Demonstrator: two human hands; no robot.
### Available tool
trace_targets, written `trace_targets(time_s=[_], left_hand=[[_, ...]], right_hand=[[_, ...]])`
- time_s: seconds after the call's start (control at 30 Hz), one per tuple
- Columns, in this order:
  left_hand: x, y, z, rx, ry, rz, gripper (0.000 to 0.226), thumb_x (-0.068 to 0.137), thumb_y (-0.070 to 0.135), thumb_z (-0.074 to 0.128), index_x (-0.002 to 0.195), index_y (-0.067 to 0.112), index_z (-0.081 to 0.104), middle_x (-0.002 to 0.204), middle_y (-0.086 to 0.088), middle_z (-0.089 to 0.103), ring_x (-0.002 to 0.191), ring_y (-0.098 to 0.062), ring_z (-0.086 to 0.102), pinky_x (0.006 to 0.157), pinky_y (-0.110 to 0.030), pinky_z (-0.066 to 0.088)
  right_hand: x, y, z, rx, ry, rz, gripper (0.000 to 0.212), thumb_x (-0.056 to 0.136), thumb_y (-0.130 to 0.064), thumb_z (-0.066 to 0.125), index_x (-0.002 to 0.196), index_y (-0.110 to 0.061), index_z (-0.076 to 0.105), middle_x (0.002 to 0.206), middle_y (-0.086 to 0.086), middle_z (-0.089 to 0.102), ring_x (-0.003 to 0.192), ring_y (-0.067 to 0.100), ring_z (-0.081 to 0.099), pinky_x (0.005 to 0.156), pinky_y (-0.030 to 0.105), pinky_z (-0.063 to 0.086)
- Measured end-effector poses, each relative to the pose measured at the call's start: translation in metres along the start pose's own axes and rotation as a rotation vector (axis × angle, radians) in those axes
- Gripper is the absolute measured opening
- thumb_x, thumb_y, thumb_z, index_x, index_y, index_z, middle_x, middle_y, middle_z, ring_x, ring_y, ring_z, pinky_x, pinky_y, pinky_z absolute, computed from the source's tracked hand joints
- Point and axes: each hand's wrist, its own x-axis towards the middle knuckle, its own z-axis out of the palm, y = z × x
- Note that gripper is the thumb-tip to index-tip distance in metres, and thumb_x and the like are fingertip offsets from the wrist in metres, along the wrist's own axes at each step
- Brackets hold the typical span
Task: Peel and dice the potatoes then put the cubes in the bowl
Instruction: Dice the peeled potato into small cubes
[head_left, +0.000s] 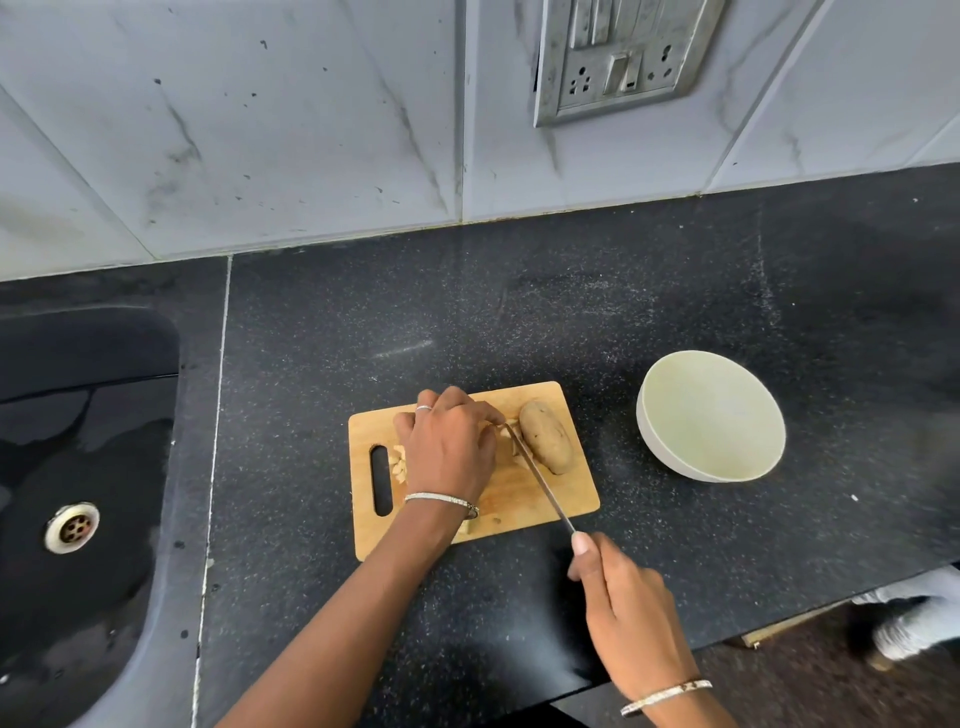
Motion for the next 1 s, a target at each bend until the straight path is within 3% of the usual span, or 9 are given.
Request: trace_targets(time_s=[0.1, 0.17, 0.27, 0.37, 0.43, 0.57, 1.0], left_hand=[[0.004, 0.004, 0.006, 0.041, -0.055, 0.04, 0.016, 0.088, 0.035, 0.062, 0.099, 0.042, 0.071, 0.1, 0.012, 0.058, 0.099, -0.016, 0.043, 0.075, -0.034, 0.023], [0.005, 0.005, 0.008, 0.056, -0.061, 0.046, 0.015, 0.086, 0.038, 0.065, 0.099, 0.041, 0.071, 0.1, 0.011, 0.058, 0.1, -0.016, 0.043, 0.078, -0.035, 0.027], [0.005, 0.005, 0.01, 0.069, -0.049, 0.039, 0.013, 0.084, 0.04, 0.066, 0.096, 0.038, 0.071, 0.099, 0.012, 0.058, 0.099, -0.016, 0.043, 0.079, -0.035, 0.026], [0.002, 0.001, 0.012, 0.075, -0.023, 0.031, 0.012, 0.085, 0.041, 0.064, 0.09, 0.033, 0.072, 0.095, 0.012, 0.058, 0.096, -0.016, 0.044, 0.074, -0.032, 0.019], [-0.003, -0.002, 0.012, 0.076, -0.008, 0.019, 0.012, 0.085, 0.041, 0.063, 0.087, 0.032, 0.072, 0.096, 0.012, 0.059, 0.097, -0.016, 0.044, 0.074, -0.032, 0.019], [-0.011, -0.007, 0.009, 0.054, -0.019, -0.006, 0.013, 0.087, 0.041, 0.063, 0.095, 0.035, 0.071, 0.103, 0.014, 0.059, 0.102, -0.014, 0.042, 0.078, -0.033, 0.021], [-0.01, -0.008, 0.001, 0.066, -0.039, -0.066, 0.014, 0.086, 0.044, 0.064, 0.097, 0.039, 0.071, 0.104, 0.016, 0.06, 0.103, -0.015, 0.041, 0.076, -0.034, 0.02]], right_hand=[[0.0, 0.004, -0.002, 0.037, 0.024, 0.041, 0.052, 0.093, -0.058, 0.017, 0.083, -0.028, 0.058, 0.066, -0.036, 0.057, 0.057, 0.004, 0.054, 0.06, 0.03, 0.043], [-0.003, 0.006, -0.002, 0.059, 0.028, 0.064, 0.051, 0.093, -0.059, 0.019, 0.08, -0.029, 0.058, 0.066, -0.032, 0.059, 0.055, 0.002, 0.054, 0.057, 0.022, 0.041], [-0.004, 0.011, -0.001, 0.068, 0.038, 0.083, 0.051, 0.093, -0.06, 0.019, 0.077, -0.03, 0.057, 0.061, -0.015, 0.06, 0.059, 0.005, 0.058, 0.058, 0.026, 0.044], [-0.003, 0.012, -0.001, 0.073, 0.034, 0.091, 0.05, 0.093, -0.06, 0.02, 0.076, -0.032, 0.057, 0.064, -0.021, 0.061, 0.058, 0.006, 0.058, 0.056, 0.024, 0.042], [-0.001, 0.012, -0.001, 0.082, 0.03, 0.09, 0.049, 0.094, -0.059, 0.02, 0.077, -0.032, 0.057, 0.059, -0.013, 0.06, 0.057, 0.006, 0.058, 0.058, 0.027, 0.045], [0.001, 0.009, 0.001, 0.086, 0.0, 0.098, 0.051, 0.091, -0.063, 0.018, 0.078, -0.033, 0.057, 0.062, -0.016, 0.061, 0.061, 0.003, 0.059, 0.058, 0.024, 0.04], [0.01, -0.005, 0.006, 0.031, -0.083, 0.054, 0.056, 0.093, -0.061, 0.014, 0.087, -0.029, 0.06, 0.081, -0.015, 0.067, 0.078, 0.011, 0.064, 0.074, 0.038, 0.048]])
